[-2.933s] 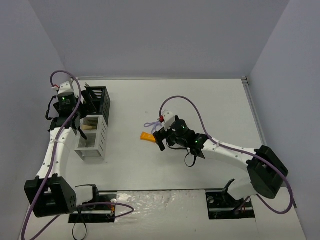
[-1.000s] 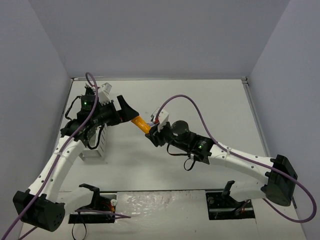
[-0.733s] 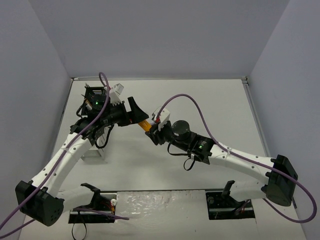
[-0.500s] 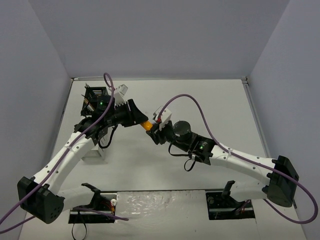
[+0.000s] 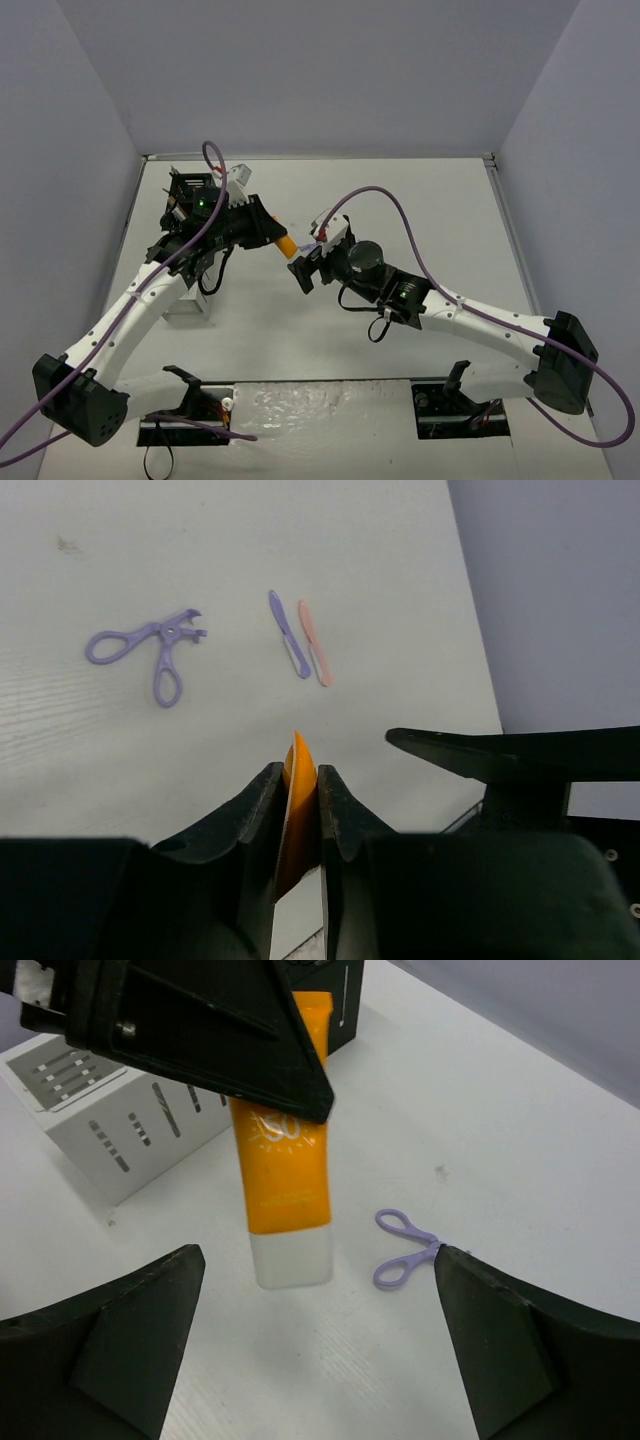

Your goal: Organize the makeup

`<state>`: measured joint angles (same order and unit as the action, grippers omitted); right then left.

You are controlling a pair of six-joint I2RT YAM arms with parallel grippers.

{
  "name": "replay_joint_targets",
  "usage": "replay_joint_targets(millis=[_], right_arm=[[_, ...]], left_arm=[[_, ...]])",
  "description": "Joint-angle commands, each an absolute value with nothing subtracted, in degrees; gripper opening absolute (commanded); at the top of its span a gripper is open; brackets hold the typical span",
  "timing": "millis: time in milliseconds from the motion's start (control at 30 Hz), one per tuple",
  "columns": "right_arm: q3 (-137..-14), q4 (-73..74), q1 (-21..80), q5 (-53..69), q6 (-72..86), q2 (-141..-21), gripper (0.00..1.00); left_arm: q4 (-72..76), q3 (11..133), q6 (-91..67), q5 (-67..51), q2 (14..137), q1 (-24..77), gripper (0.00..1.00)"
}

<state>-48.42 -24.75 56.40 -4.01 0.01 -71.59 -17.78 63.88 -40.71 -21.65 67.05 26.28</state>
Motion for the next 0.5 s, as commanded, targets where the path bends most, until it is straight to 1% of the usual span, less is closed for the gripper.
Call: replay_joint_targets(millis=[0, 100, 233, 400, 467], right_arm=[[-49.0, -26.81, 54.82, -8.88, 0.0, -67.91, 1.0], [-48.16, -24.86, 53.42, -10.73, 1.76, -66.26, 1.0], [-45.4, -23.63, 50.38, -11.63, 3.28, -63.33, 1.0], [-43.27, -22.39, 47.11, -13.41, 4.85, -61.41, 1.0], [-42.68, -22.08, 46.27, -13.96, 5.07, -61.19, 1.0]], left_arm=[[-22.51, 73.24, -33.32, -8.47, 66.63, 24.95, 0.0], [-28.36, 76.98, -29.54, -1.54, 67.19, 21.56, 0.0], [-31.89, 78.9, -26.32, 7.45, 67.01, 15.09, 0.0], [-30.49, 77.23, -23.38, 6.37, 68.54, 3.88, 0.0], [-27.85, 75.19, -23.29, 5.11, 69.28, 1.91, 0.0]])
